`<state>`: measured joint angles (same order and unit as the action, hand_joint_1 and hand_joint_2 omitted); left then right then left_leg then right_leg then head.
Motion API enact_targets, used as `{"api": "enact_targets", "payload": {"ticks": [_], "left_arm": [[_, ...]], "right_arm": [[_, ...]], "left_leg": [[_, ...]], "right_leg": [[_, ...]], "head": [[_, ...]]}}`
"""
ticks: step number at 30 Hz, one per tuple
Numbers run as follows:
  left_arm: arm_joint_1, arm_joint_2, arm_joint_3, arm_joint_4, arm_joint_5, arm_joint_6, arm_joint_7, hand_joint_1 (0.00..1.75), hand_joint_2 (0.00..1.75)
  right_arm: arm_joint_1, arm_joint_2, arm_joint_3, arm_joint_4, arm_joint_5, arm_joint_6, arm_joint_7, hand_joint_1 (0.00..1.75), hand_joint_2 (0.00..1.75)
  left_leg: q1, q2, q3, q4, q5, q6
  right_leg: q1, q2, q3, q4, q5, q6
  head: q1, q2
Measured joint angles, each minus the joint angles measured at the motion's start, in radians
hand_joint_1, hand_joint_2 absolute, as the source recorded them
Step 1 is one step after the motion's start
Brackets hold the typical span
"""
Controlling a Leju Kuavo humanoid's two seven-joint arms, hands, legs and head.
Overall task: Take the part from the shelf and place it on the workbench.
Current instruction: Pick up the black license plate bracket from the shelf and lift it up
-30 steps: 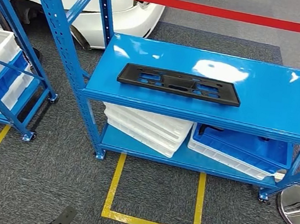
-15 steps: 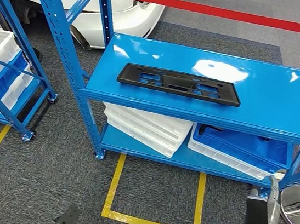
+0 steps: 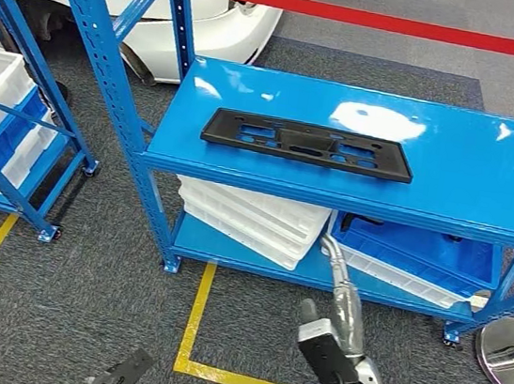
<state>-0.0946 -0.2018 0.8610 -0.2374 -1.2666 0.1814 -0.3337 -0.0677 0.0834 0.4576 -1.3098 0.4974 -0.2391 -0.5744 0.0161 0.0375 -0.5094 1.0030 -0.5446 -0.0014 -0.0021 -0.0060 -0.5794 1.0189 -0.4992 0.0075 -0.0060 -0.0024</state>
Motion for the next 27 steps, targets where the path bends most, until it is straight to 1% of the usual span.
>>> {"api": "enact_targets", "payload": {"ticks": [6, 9, 13, 17, 19, 21, 22, 23, 24, 25, 26, 27], "left_arm": [[-0.007, 0.0, -0.001, 0.005, -0.036, -0.053, -0.027, 0.0, 0.0], [-0.009, 0.0, -0.001, 0.006, -0.049, -0.093, -0.049, 0.0, 0.0], [-0.01, 0.0, -0.001, 0.006, -0.053, -0.118, -0.061, 0.0, 0.0], [-0.011, 0.0, -0.001, 0.006, -0.05, -0.132, -0.07, 0.0, 0.0], [-0.01, 0.001, -0.001, 0.006, -0.045, -0.137, -0.071, 0.0, 0.0], [-0.008, 0.001, -0.001, 0.006, -0.038, -0.139, -0.072, 0.0, 0.0], [-0.008, 0.001, -0.001, 0.006, -0.036, -0.139, -0.073, 0.0, 0.0], [-0.008, 0.001, -0.001, 0.006, -0.034, -0.139, -0.073, 0.0, 0.0], [-0.007, 0.001, -0.001, 0.006, -0.034, -0.139, -0.073, 0.0, 0.0], [-0.006, 0.001, -0.001, 0.007, -0.034, -0.139, -0.073, 0.0, 0.0], [-0.005, 0.001, -0.001, 0.007, -0.034, -0.139, -0.073, 0.0, 0.0], [-0.003, 0.001, -0.001, 0.008, -0.034, -0.139, -0.073, 0.0, 0.0]], "right_arm": [[-0.028, -0.004, 0.194, 0.0, 0.024, -0.033, 0.001, 0.0, 0.0], [-0.036, -0.007, 0.263, 0.001, 0.034, -0.064, 0.012, 0.0, 0.0], [-0.038, -0.013, 0.303, 0.001, 0.04, -0.088, 0.021, 0.0, 0.0], [-0.036, -0.02, 0.314, 0.0, 0.044, -0.109, 0.035, 0.0, 0.0], [-0.032, -0.024, 0.313, -0.003, 0.043, -0.124, 0.041, 0.0, 0.0], [-0.026, -0.029, 0.309, -0.016, 0.04, -0.138, 0.044, 0.0, 0.0], [-0.021, -0.033, 0.305, -0.025, 0.038, -0.143, 0.045, 0.0, 0.0], [-0.016, -0.037, 0.301, -0.033, 0.035, -0.147, 0.046, 0.0, 0.0], [-0.01, -0.042, 0.296, -0.04, 0.031, -0.151, 0.046, 0.0, 0.0], [-0.003, -0.047, 0.29, -0.047, 0.028, -0.154, 0.047, 0.0, 0.0], [0.003, -0.052, 0.284, -0.053, 0.025, -0.157, 0.048, 0.0, 0.0], [0.009, -0.056, 0.278, -0.058, 0.023, -0.159, 0.049, 0.0, 0.0]], "left_leg": [[0.0, 0.0, 0.0, 0.0, 0.0, 0.0], [0.0, 0.0, 0.0, 0.0, 0.0, 0.0], [0.0, 0.0, 0.0, 0.0, 0.0, 0.0], [-0.001, 0.0, 0.0, 0.001, -0.001, 0.001], [-0.003, 0.0, -0.001, 0.001, 0.0, 0.006], [0.003, 0.001, 0.008, -0.017, 0.009, 0.013], [0.007, 0.002, 0.015, -0.028, 0.013, 0.016], [0.013, 0.004, 0.022, -0.037, 0.017, 0.018], [0.016, 0.004, 0.026, -0.04, 0.017, 0.018], [0.019, 0.004, 0.028, -0.04, 0.016, 0.016], [0.023, 0.004, 0.031, -0.04, 0.012, 0.012], [0.027, 0.004, 0.036, -0.04, 0.008, 0.007]], "right_leg": [[0.0, 0.0, 0.0, 0.0, 0.0, 0.0], [0.0, 0.0, 0.0, 0.0, 0.0, 0.0], [0.0, 0.0, 0.0, 0.0, 0.0, 0.0], [-0.002, 0.0, 0.0, -0.002, 0.001, 0.001], [-0.005, -0.001, 0.001, -0.007, 0.004, 0.005], [-0.006, 0.0, 0.002, -0.007, 0.002, 0.011], [-0.006, 0.001, -0.005, 0.009, -0.008, 0.015], [-0.008, 0.002, -0.023, 0.046, -0.026, 0.019], [-0.011, 0.003, -0.051, 0.102, -0.05, 0.026], [-0.015, 0.003, -0.089, 0.17, -0.074, 0.032], [-0.02, 0.003, -0.125, 0.227, -0.087, 0.039], [-0.025, 0.002, -0.147, 0.256, -0.082, 0.045]], "head": [[0.0, 0.0], [0.0, 0.0], [0.0, 0.0], [0.0, 0.0], [0.0, 0.0], [-0.001, 0.0], [0.0, 0.0], [0.001, 0.0], [0.002, 0.0], [0.002, 0.0], [0.002, 0.0], [0.002, 0.0]]}}
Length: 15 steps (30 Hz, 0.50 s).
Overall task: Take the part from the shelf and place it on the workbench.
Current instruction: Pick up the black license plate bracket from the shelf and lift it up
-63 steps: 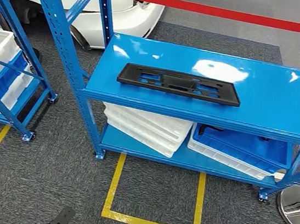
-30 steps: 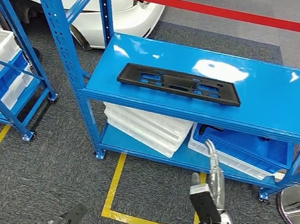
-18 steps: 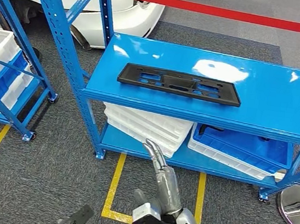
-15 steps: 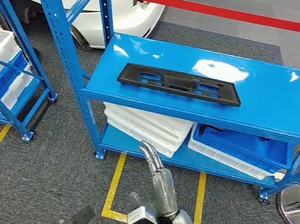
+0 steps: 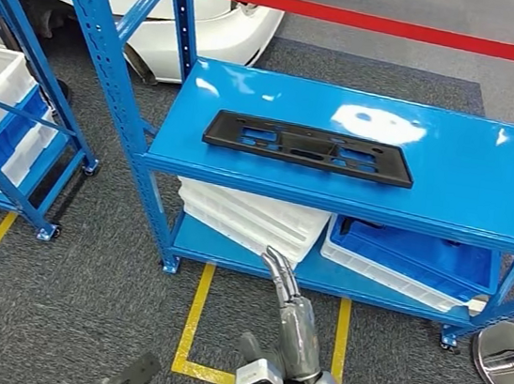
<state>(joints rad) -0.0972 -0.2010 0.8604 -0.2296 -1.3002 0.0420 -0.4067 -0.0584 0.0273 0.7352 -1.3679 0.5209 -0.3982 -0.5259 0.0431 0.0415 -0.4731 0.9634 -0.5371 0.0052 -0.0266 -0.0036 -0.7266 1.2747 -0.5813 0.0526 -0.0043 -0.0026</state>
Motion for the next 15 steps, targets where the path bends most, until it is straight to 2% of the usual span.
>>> {"api": "enact_targets", "payload": {"ticks": [1, 3, 4, 5, 6, 7, 8, 10, 11, 12, 14, 15], "left_arm": [[0.002, 0.0, 0.0, 0.001, 0.0, 0.0, 0.0, 0.0, 0.0], [0.003, 0.0, 0.0, 0.002, 0.0, -0.001, 0.0, 0.0, 0.0], [0.002, 0.0, 0.0, 0.002, 0.0, -0.001, 0.0, 0.0, 0.0], [0.001, 0.001, 0.0, 0.003, 0.0, -0.003, 0.0, 0.0, 0.0], [0.001, 0.002, 0.0, 0.003, 0.0, -0.004, 0.0, 0.0, 0.0], [0.0, 0.002, 0.001, 0.004, 0.0, -0.006, 0.0, 0.0, 0.0], [0.0, 0.002, 0.001, 0.004, 0.0, -0.007, 0.0, 0.0, 0.0], [-0.003, 0.001, 0.001, 0.004, 0.0, -0.007, 0.0, 0.0, 0.0], [-0.004, 0.001, 0.001, 0.004, 0.0, -0.007, -0.001, 0.0, 0.0], [-0.004, 0.001, 0.001, 0.005, 0.0, -0.007, -0.001, 0.0, 0.0], [0.0, 0.001, 0.001, 0.005, 0.001, -0.007, -0.001, 0.0, 0.0], [0.003, 0.001, 0.001, 0.005, 0.001, -0.007, -0.001, 0.0, 0.0]], "right_arm": [[0.005, -0.003, -0.005, -0.005, -0.001, -0.002, 0.0, 0.0, 0.0], [0.01, -0.008, -0.013, -0.015, -0.002, -0.003, 0.001, 0.0, 0.0], [0.012, -0.01, -0.016, -0.019, -0.002, -0.004, 0.001, 0.0, 0.0], [0.013, -0.012, -0.019, -0.022, -0.003, -0.004, 0.001, 0.0, 0.0], [0.014, -0.014, -0.022, -0.026, -0.003, -0.005, 0.001, 0.0, 0.0], [0.016, -0.016, -0.024, -0.03, -0.004, -0.006, 0.001, 0.0, 0.0], [0.017, -0.017, -0.026, -0.033, -0.004, -0.007, 0.001, 0.0, 0.0], [0.021, -0.018, -0.029, -0.041, -0.004, -0.008, 0.001, 0.0, 0.0], [0.023, -0.018, -0.03, -0.045, -0.002, -0.008, 0.001, 0.0, 0.0], [0.024, -0.018, -0.032, -0.048, 0.0, -0.008, 0.001, 0.0, 0.0], [0.028, -0.018, -0.037, -0.05, 0.004, -0.008, 0.001, 0.0, 0.0], [0.032, -0.018, -0.04, -0.05, 0.006, -0.007, 0.001, 0.0, 0.0]], "left_leg": [[0.006, 0.0, 0.007, 0.0, -0.006, -0.007], [0.019, 0.0, 0.03, 0.002, -0.025, -0.025], [0.023, -0.001, 0.039, 0.004, -0.034, -0.036], [0.024, -0.001, 0.045, 0.005, -0.043, -0.047], [0.023, 0.0, 0.047, 0.005, -0.048, -0.055], [0.021, 0.0, 0.048, 0.003, -0.05, -0.06], [0.022, 0.001, 0.05, -0.002, -0.051, -0.064], [0.023, -0.003, 0.043, 0.017, -0.066, -0.064], [0.021, -0.008, 0.021, 0.06, -0.086, -0.06], [0.016, -0.014, -0.017, 0.128, -0.113, -0.054], [0.003, -0.022, -0.117, 0.287, -0.16, -0.041], [-0.004, -0.023, -0.157, 0.338, -0.16, -0.034]], "right_leg": [[-0.004, -0.001, -0.005, -0.008, 0.024, 0.007], [-0.014, -0.006, 0.035, -0.112, 0.103, 0.023], [-0.014, -0.009, 0.059, -0.165, 0.13, 0.027], [-0.013, -0.011, 0.077, -0.202, 0.135, 0.022], [-0.01, -0.01, 0.084, -0.216, 0.125, 0.011], [-0.007, -0.008, 0.083, -0.218, 0.114, -0.005], [-0.006, -0.004, 0.083, -0.219, 0.103, -0.021], [-0.005, 0.002, 0.087, -0.218, 0.094, -0.04], [-0.004, 0.004, 0.092, -0.22, 0.09, -0.048], [-0.002, 0.005, 0.097, -0.222, 0.086, -0.056], [0.007, 0.01, 0.108, -0.222, 0.076, -0.068], [0.013, 0.015, 0.116, -0.222, 0.069, -0.073]], "head": [[0.0, 0.0], [0.0, 0.0], [0.002, 0.0], [0.005, 0.0], [0.005, 0.0], [0.006, 0.0], [0.003, 0.0], [-0.001, 0.0], [-0.002, 0.0], [-0.004, 0.0], [-0.005, 0.0], [-0.005, 0.0]]}}
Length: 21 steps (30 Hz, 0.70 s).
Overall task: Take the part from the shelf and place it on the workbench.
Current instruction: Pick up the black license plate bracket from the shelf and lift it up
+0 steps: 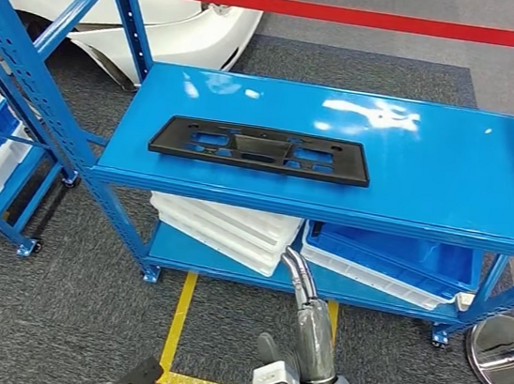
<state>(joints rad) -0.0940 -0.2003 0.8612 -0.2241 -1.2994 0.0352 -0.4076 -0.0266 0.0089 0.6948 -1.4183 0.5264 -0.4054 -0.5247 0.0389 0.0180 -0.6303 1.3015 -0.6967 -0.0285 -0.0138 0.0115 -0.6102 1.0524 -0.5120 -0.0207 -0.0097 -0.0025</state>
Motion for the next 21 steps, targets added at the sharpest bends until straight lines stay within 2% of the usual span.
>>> {"api": "enact_targets", "payload": {"ticks": [1, 2, 3, 4, 5, 6, 8, 10, 11, 12, 14, 15, 16, 17, 19, 21], "left_arm": [[0.003, 0.0, 0.0, 0.0, 0.0, 0.0, 0.0, 0.0, 0.0], [0.004, 0.0, 0.0, 0.0, 0.0, 0.0, 0.0, 0.0, 0.0], [0.005, 0.0, 0.0, 0.001, 0.0, 0.0, 0.0, 0.0, 0.0], [0.005, 0.0, 0.0, 0.001, 0.0, 0.0, 0.0, 0.0, 0.0], [0.005, 0.001, 0.0, 0.001, 0.0, 0.0, 0.0, 0.0, 0.0], [0.005, 0.001, 0.0, 0.002, 0.0, 0.001, 0.001, 0.0, 0.0], [0.004, 0.001, 0.0, 0.002, 0.0, 0.001, 0.003, 0.0, 0.0], [0.003, 0.001, 0.0, 0.002, 0.0, 0.004, 0.004, 0.0, 0.0], [0.003, 0.001, 0.001, 0.002, 0.0, 0.006, 0.006, 0.0, 0.0], [0.004, 0.0, 0.001, 0.003, 0.0, 0.008, 0.007, 0.0, 0.0], [0.004, 0.0, 0.001, 0.003, -0.001, 0.01, 0.008, 0.0, 0.0], [0.004, 0.0, 0.001, 0.004, -0.001, 0.01, 0.009, 0.0, 0.0], [0.005, 0.0, 0.001, 0.004, -0.001, 0.01, 0.009, 0.0, 0.0], [0.005, 0.0, 0.001, 0.004, 0.0, 0.01, 0.009, 0.0, 0.0], [0.005, -0.001, 0.001, 0.004, 0.0, 0.01, 0.009, 0.0, 0.0], [0.003, -0.002, 0.001, 0.006, 0.0, 0.009, 0.009, 0.0, 0.0]], "right_arm": [[0.003, 0.0, -0.003, 0.0, 0.0, 0.001, 0.0, 0.0, 0.0], [0.005, 0.0, -0.006, 0.0, 0.0, 0.003, 0.0, 0.0, 0.0], [0.006, 0.0, -0.009, -0.001, 0.0, 0.005, 0.001, 0.0, 0.0], [0.007, 0.001, -0.01, -0.002, 0.0, 0.006, 0.001, 0.0, 0.0], [0.008, 0.002, -0.012, -0.003, 0.001, 0.008, 0.001, 0.0, 0.44], [0.009, 0.002, -0.013, -0.004, 0.002, 0.01, 0.002, 0.0, 0.87], [0.011, 0.003, -0.016, -0.005, 0.006, 0.015, 0.003, 0.0, 1.75], [0.013, 0.003, -0.022, -0.007, 0.011, 0.019, 0.003, 0.0, 1.75], [0.012, 0.003, -0.025, -0.007, 0.012, 0.02, 0.003, 0.0, 1.75], [0.012, 0.003, -0.028, -0.007, 0.014, 0.02, 0.003, 0.0, 1.75], [0.015, 0.002, -0.031, -0.007, 0.015, 0.021, 0.004, 0.0, 1.75], [0.017, 0.002, -0.033, -0.007, 0.015, 0.022, 0.004, 0.0, 1.75], [0.018, 0.002, -0.035, -0.007, 0.016, 0.022, 0.004, 0.0, 1.75], [0.019, 0.001, -0.036, -0.007, 0.017, 0.023, 0.005, 0.0, 1.75], [0.019, 0.001, -0.038, -0.007, 0.018, 0.024, 0.005, 0.0, 1.75], [0.018, 0.001, -0.04, -0.006, 0.019, 0.026, 0.006, 0.0, 1.75]], "left_leg": [[-0.007, -0.002, -0.023, 0.011, 0.024, 0.01], [-0.015, -0.004, -0.028, -0.018, 0.069, 0.023], [-0.023, -0.007, -0.021, -0.076, 0.124, 0.037], [-0.03, -0.01, -0.009, -0.126, 0.168, 0.052], [-0.036, -0.014, 0.003, -0.169, 0.196, 0.062], [-0.041, -0.016, 0.011, -0.195, 0.204, 0.067], [-0.043, -0.017, 0.025, -0.226, 0.191, 0.069], [-0.037, -0.017, 0.043, -0.257, 0.182, 0.07], [-0.033, -0.017, 0.053, -0.267, 0.181, 0.07], [-0.03, -0.017, 0.061, -0.273, 0.179, 0.071], [-0.029, -0.016, 0.072, -0.274, 0.173, 0.072], [-0.028, -0.016, 0.078, -0.274, 0.168, 0.071], [-0.028, -0.016, 0.084, -0.274, 0.163, 0.069], [-0.027, -0.016, 0.092, -0.274, 0.157, 0.067], [-0.026, -0.016, 0.112, -0.276, 0.143, 0.06], [-0.025, -0.015, 0.123, -0.278, 0.133, 0.051]], "right_leg": [[0.006, 0.006, 0.011, 0.0, -0.007, -0.003], [0.011, 0.011, 0.024, 0.0, -0.016, -0.005], [0.015, 0.016, 0.039, 0.0, -0.025, -0.005], [0.019, 0.019, 0.051, -0.002, -0.033, -0.004], [0.021, 0.022, 0.06, -0.002, -0.04, -0.002], [0.021, 0.024, 0.064, -0.004, -0.044, 0.002], [0.021, 0.024, 0.062, -0.005, -0.043, 0.014], [0.021, 0.017, 0.056, 0.006, -0.046, 0.026], [0.02, 0.012, 0.046, 0.029, -0.057, 0.031], [0.018, 0.008, 0.023, 0.072, -0.076, 0.038], [0.012, 0.004, -0.047, 0.189, -0.118, 0.05], [0.009, 0.002, -0.08, 0.232, -0.127, 0.054], [0.007, 0.001, -0.097, 0.242, -0.115, 0.057], [0.006, 0.0, -0.097, 0.216, -0.083, 0.058], [0.007, -0.004, -0.06, 0.098, 0.004, 0.055], [0.015, -0.01, -0.033, 0.015, 0.038, 0.04]], "head": [[0.0, 0.0], [0.0, 0.0], [0.0, 0.0], [0.001, 0.0], [0.002, 0.0], [0.004, 0.0], [0.004, 0.0], [0.004, 0.0], [0.005, 0.0], [0.006, 0.0], [0.006, 0.0], [0.006, 0.0], [0.006, 0.0], [0.006, 0.0], [0.006, 0.0], [0.005, 0.0]]}}
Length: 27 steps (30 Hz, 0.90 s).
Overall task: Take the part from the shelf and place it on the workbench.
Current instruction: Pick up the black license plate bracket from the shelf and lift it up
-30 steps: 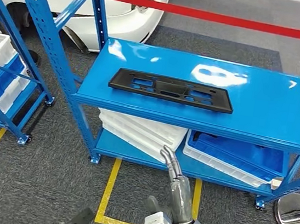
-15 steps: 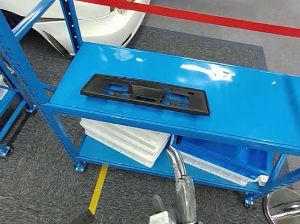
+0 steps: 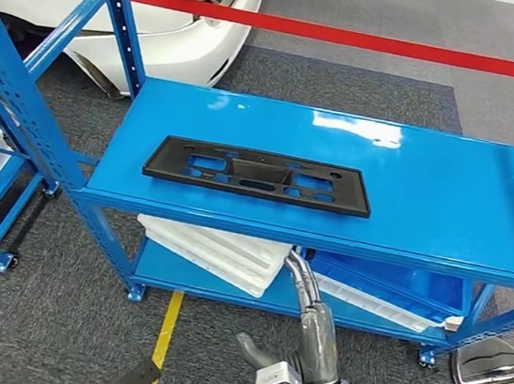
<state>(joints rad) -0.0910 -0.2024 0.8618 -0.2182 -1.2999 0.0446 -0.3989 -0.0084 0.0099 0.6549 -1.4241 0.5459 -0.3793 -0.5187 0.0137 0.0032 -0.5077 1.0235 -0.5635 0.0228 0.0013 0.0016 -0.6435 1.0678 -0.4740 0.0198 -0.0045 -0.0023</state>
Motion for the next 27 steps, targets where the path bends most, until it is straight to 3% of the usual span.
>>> {"api": "enact_targets", "payload": {"ticks": [2, 5, 6, 9, 10, 11, 14, 15, 20, 22, 24, 25, 26, 27], "left_arm": [[-0.001, -0.001, 0.0, 0.002, 0.0, -0.001, 0.0, 0.0, 0.0], [-0.002, -0.002, 0.0, 0.003, 0.0, -0.002, 0.001, 0.0, 0.0], [-0.003, -0.002, 0.0, 0.003, 0.0, -0.002, 0.001, 0.0, 0.0], [-0.003, -0.002, 0.0, 0.003, 0.0, -0.002, 0.004, 0.0, 0.0], [-0.001, -0.002, 0.0, 0.003, 0.0, -0.002, 0.006, 0.0, 0.0], [0.001, -0.002, 0.0, 0.003, 0.0, -0.002, 0.007, 0.0, 0.0], [0.001, -0.002, 0.0, 0.003, 0.0, -0.003, 0.009, 0.0, 0.0], [-0.001, -0.002, 0.0, 0.004, 0.0, -0.004, 0.009, 0.0, 0.0], [-0.002, -0.002, 0.0, 0.005, -0.001, -0.01, 0.009, 0.0, 0.0], [-0.005, -0.002, 0.0, 0.005, -0.001, -0.011, 0.009, 0.0, 0.0], [-0.006, -0.002, 0.0, 0.005, -0.001, -0.011, 0.009, 0.0, 0.0], [-0.006, -0.002, 0.0, 0.005, -0.001, -0.011, 0.009, 0.0, 0.0], [-0.005, -0.002, 0.0, 0.005, -0.001, -0.011, 0.01, 0.0, 0.0], [-0.005, -0.003, 0.0, 0.005, -0.001, -0.012, 0.01, 0.0, 0.0]], "right_arm": [[-0.001, 0.0, -0.003, 0.001, 0.001, 0.002, 0.002, 0.0, 1.75], [-0.006, 0.0, -0.007, 0.0, 0.002, 0.005, 0.005, 0.0, 0.44], [-0.007, 0.001, -0.008, 0.0, 0.002, 0.008, 0.005, 0.0, 0.44], [-0.008, 0.002, -0.009, 0.001, 0.004, 0.015, 0.007, 0.0, 1.75], [-0.008, 0.002, -0.01, 0.001, 0.006, 0.016, 0.008, 0.0, 1.75], [-0.007, 0.002, -0.01, 0.002, 0.008, 0.016, 0.01, 0.0, 1.75], [-0.008, 0.001, -0.011, 0.004, 0.015, 0.02, 0.013, 0.0, 1.75], [-0.009, 0.001, -0.012, 0.005, 0.017, 0.021, 0.013, 0.0, 1.75], [-0.014, 0.0, -0.013, 0.006, 0.029, 0.026, 0.015, 0.0, 1.75], [-0.018, -0.001, -0.014, 0.006, 0.033, 0.026, 0.016, 0.0, 1.75], [-0.019, -0.004, -0.014, 0.007, 0.036, 0.026, 0.017, 0.0, 1.75], [-0.02, -0.005, -0.015, 0.008, 0.038, 0.026, 0.017, 0.0, 1.75], [-0.02, -0.007, -0.015, 0.008, 0.039, 0.026, 0.018, 0.0, 1.75], [-0.02, -0.009, -0.015, 0.009, 0.041, 0.026, 0.019, 0.0, 1.75]], "left_leg": [[-0.001, 0.003, 0.003, -0.002, -0.003, -0.01], [-0.001, 0.004, -0.002, 0.023, -0.018, -0.019], [0.0, 0.003, -0.022, 0.063, -0.036, -0.023], [0.004, 0.003, -0.13, 0.243, -0.103, -0.035], [0.005, 0.003, -0.156, 0.273, -0.104, -0.038], [0.007, 0.003, -0.167, 0.268, -0.083, -0.039], [0.012, 0.002, -0.123, 0.105, 0.046, -0.042], [0.011, 0.002, -0.108, 0.058, 0.064, -0.04], [0.005, -0.002, -0.095, 0.023, 0.059, -0.007], [0.007, -0.001, -0.087, 0.02, 0.055, 0.003], [0.005, -0.001, -0.08, 0.02, 0.047, 0.011], [0.003, -0.001, -0.076, 0.02, 0.043, 0.013], [0.001, -0.002, -0.069, 0.02, 0.038, 0.014], [-0.001, -0.004, -0.06, 0.02, 0.032, 0.014]], "right_leg": [[0.007, -0.002, 0.002, -0.017, -0.006, -0.017], [-0.001, 0.002, 0.023, -0.037, -0.002, -0.034], [-0.004, 0.002, 0.031, -0.043, -0.004, -0.038], [-0.004, 0.004, 0.044, -0.046, -0.014, -0.047], [-0.004, 0.006, 0.049, -0.046, -0.018, -0.047], [-0.005, 0.008, 0.055, -0.046, -0.023, -0.045], [-0.008, 0.014, 0.082, -0.046, -0.041, -0.032], [-0.009, 0.014, 0.085, -0.044, -0.046, -0.026], [-0.011, 0.012, 0.084, -0.032, -0.069, 0.004], [-0.012, 0.008, 0.046, 0.05, -0.111, 0.014], [-0.012, 0.005, -0.032, 0.189, -0.159, 0.02], [-0.012, 0.005, -0.064, 0.236, -0.164, 0.019], [-0.011, 0.005, -0.078, 0.245, -0.147, 0.017], [-0.01, 0.005, -0.074, 0.214, -0.112, 0.012]], "head": [[-0.001, 0.0], [-0.004, 0.0], [-0.005, 0.0], [-0.007, 0.0], [-0.007, 0.0], [-0.007, 0.0], [-0.007, 0.0], [-0.008, 0.0], [-0.004, 0.0], [-0.002, 0.0], [0.0, 0.0], [0.0, 0.0], [0.0, 0.0], [0.0, 0.0]]}}
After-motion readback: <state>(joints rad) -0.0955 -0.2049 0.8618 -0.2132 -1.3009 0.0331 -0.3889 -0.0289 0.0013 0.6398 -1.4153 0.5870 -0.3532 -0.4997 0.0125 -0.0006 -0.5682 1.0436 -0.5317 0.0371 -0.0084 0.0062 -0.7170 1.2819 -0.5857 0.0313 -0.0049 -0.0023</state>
